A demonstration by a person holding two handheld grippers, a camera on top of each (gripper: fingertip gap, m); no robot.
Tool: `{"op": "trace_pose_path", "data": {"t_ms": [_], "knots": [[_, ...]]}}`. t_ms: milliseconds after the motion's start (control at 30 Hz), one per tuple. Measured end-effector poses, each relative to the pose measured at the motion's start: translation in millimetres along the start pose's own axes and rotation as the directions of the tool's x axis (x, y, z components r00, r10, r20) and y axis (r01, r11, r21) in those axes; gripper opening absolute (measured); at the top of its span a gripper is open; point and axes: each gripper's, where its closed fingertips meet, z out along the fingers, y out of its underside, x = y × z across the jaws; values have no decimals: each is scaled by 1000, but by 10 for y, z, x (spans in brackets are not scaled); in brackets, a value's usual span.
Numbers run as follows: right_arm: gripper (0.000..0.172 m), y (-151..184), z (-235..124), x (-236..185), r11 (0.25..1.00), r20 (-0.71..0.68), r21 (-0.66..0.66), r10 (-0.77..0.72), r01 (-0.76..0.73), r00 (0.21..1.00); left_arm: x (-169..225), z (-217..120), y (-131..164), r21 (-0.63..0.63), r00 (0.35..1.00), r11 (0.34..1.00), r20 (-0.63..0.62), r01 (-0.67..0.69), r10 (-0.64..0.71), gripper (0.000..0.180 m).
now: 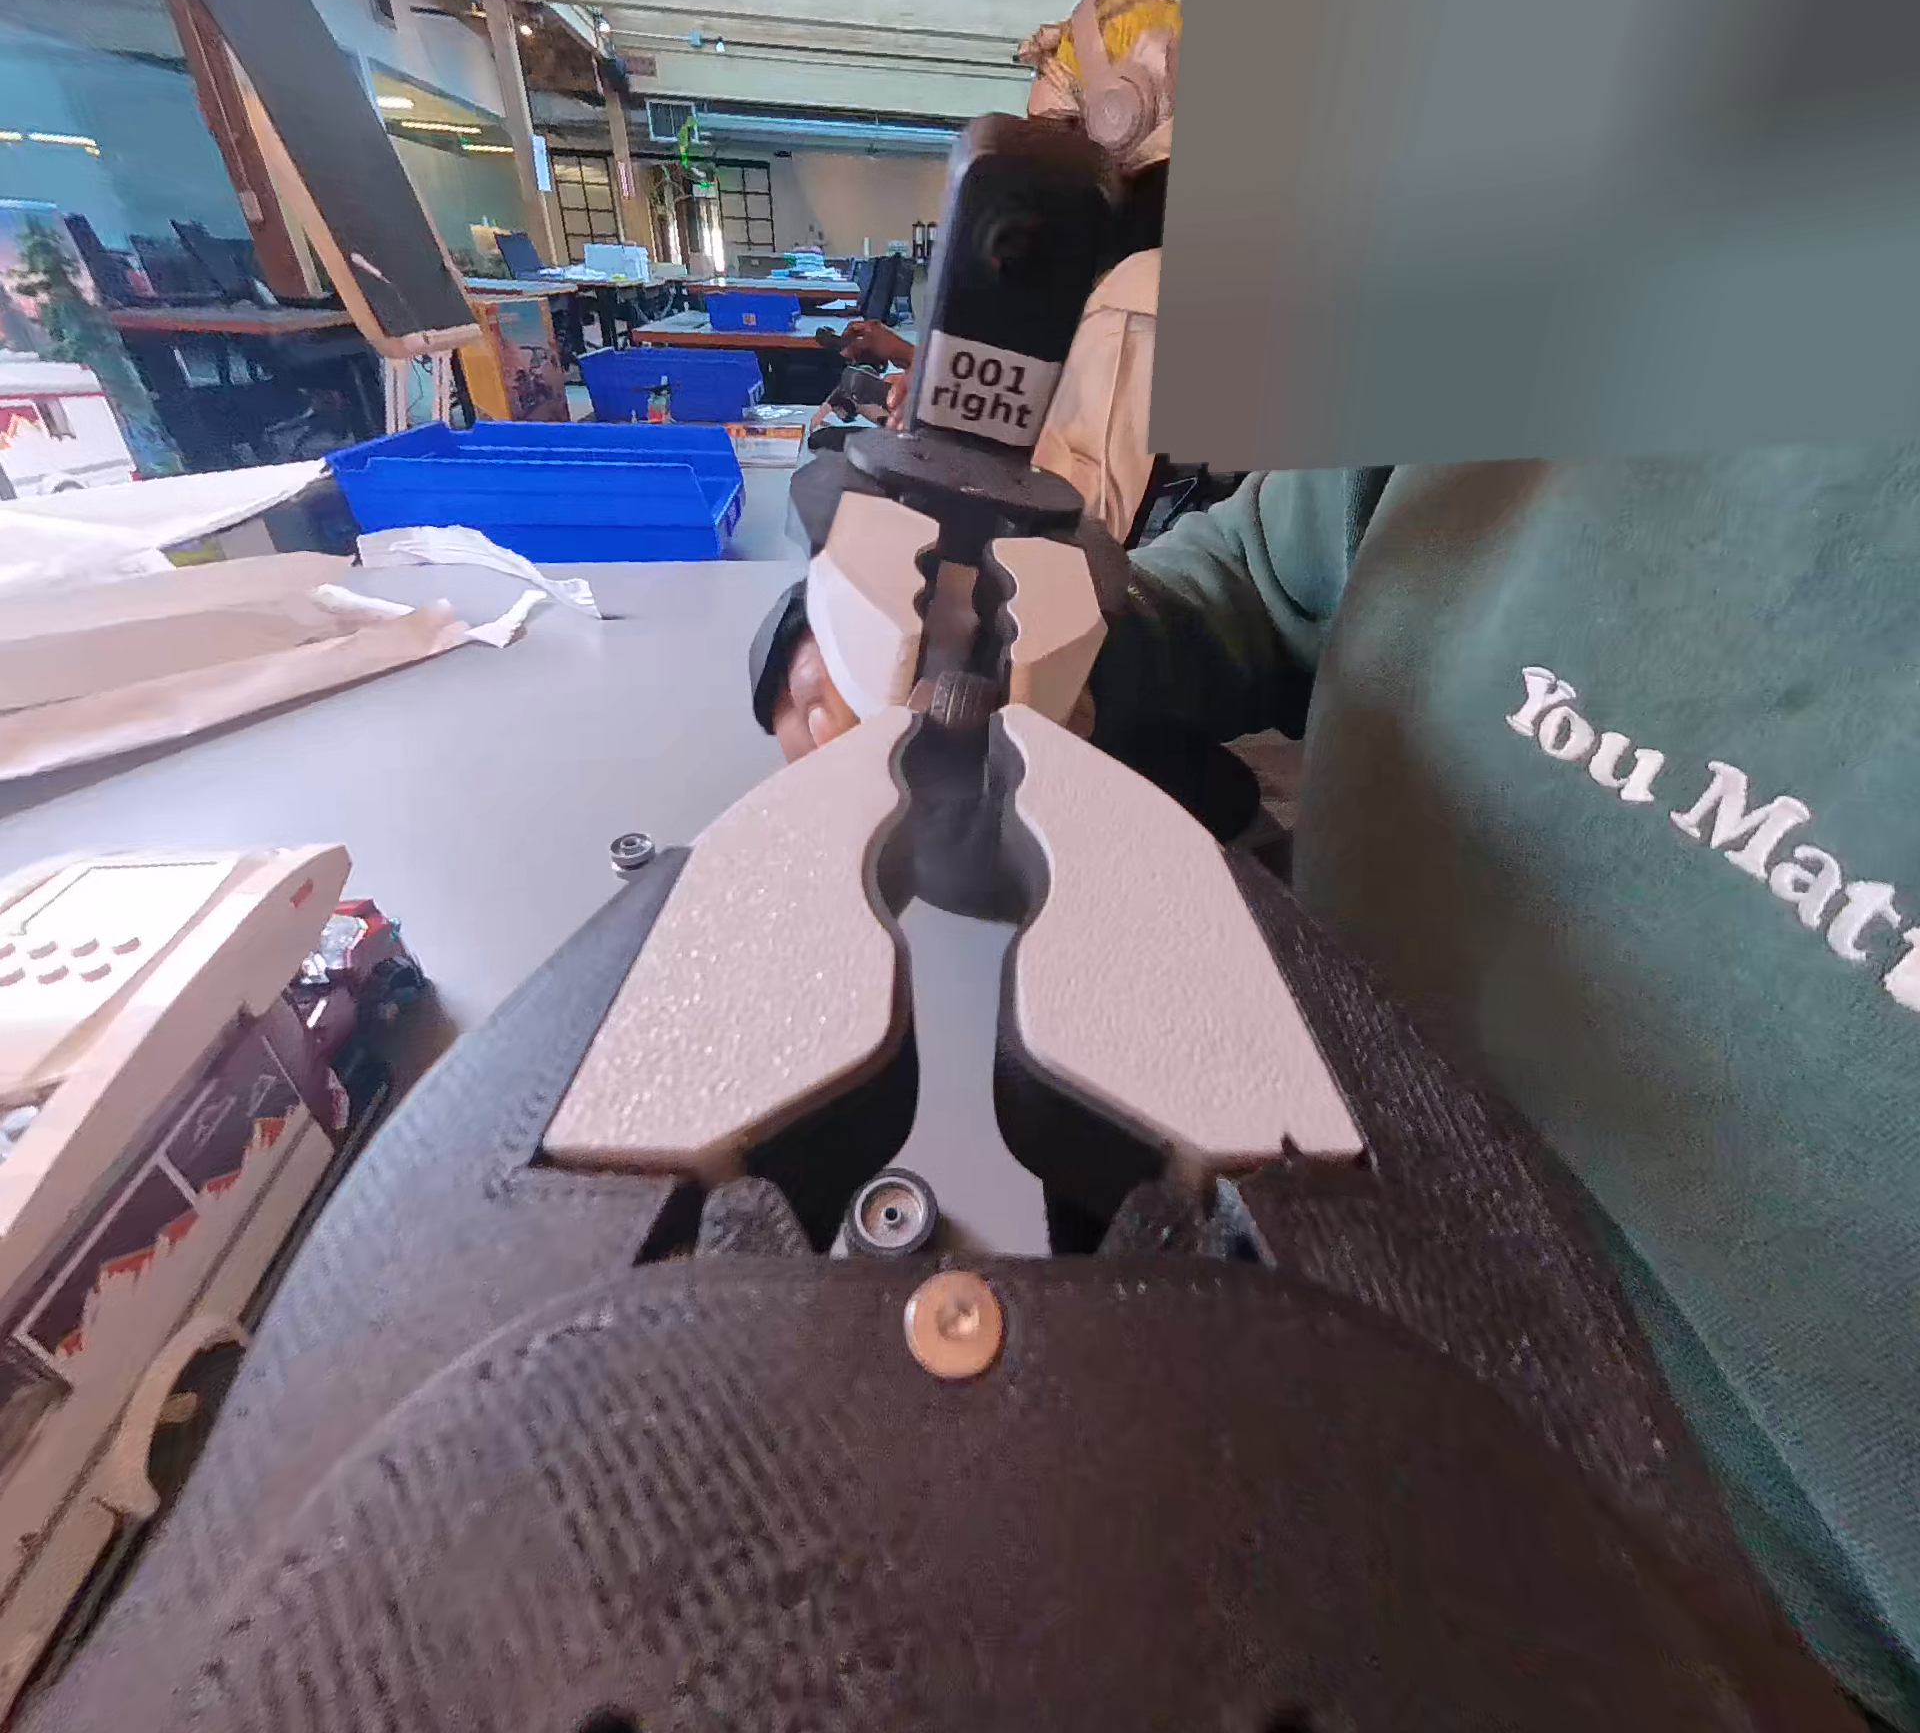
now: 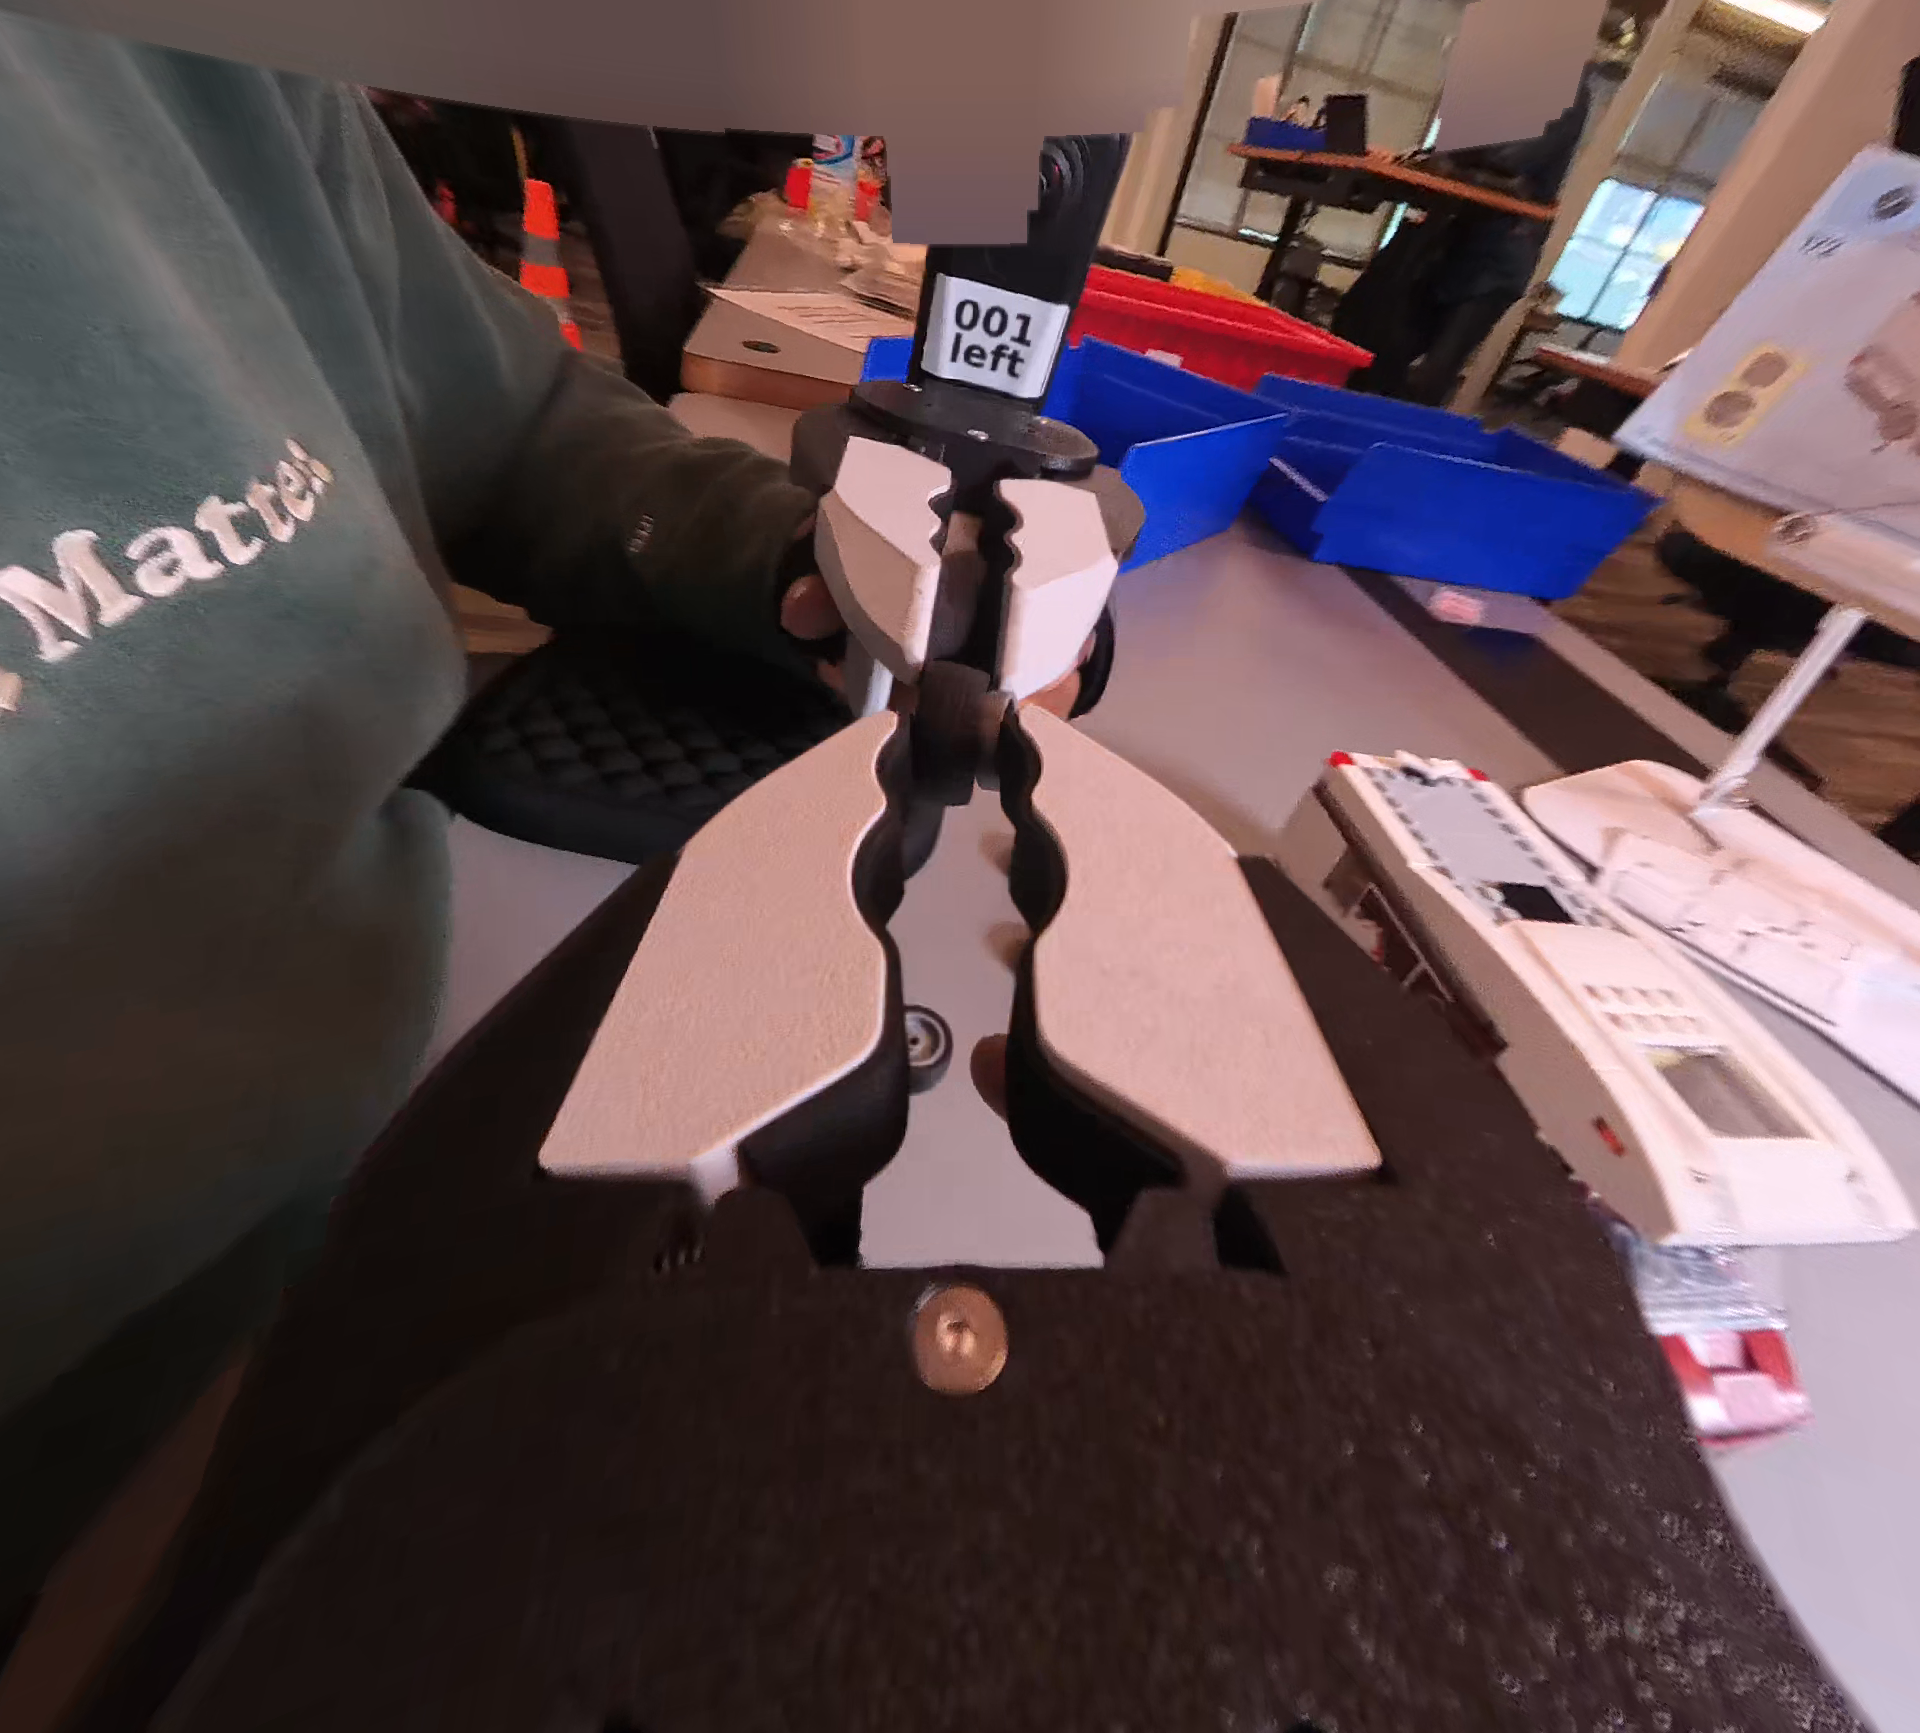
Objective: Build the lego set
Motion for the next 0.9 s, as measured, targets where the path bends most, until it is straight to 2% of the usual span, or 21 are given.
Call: {"op": "trace_pose_path", "data": {"t_ms": [100, 200, 267, 600, 900], "knots": [[15, 2, 16, 4, 1000, 11, -15, -4, 4, 1000, -18, -22, 16, -25, 999, 998, 12, -49, 50, 13], [15, -40, 13, -53, 1000, 59, 20, 13, -14, 998, -34, -10, 70, -85, 994, 991, 37, -103, 107, 28], [15, -30, 13, -76, 999, 78, 24, 25, -27, 997, 31, 14, 86, -90, 991, 987, 14, -130, 132, 21], [15, -122, -29, -180, 975, 227, 120, 157, -187, 961, 148, 30, 42, -81, 983, 980, -12, -182, 182, 16], [14, -194, -19, -228, 958, 254, 151, 203, -246, 946, 228, 28, -9, -4, 990, 993, -75, -116, 116, 14]]}}
